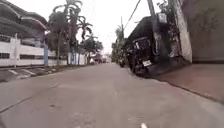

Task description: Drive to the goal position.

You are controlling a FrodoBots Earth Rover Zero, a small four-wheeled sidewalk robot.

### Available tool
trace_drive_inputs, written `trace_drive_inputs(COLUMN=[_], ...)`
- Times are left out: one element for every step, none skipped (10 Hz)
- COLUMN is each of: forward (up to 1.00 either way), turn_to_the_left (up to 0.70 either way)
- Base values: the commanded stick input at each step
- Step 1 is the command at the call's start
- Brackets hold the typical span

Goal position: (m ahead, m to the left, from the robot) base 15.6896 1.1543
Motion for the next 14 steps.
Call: trace_drive_inputs(forward=[1.0,1.0,1.0,1.0,1.0,1.0,1.0,1.0,1.0,1.0,1.0,1.0,1.0,1.0], turn_to_the_left=[0.0,0.0,0.0,0.0,0.0,0.0,0.0,0.0,0.0,0.0,0.0,0.0,0.0,0.0])
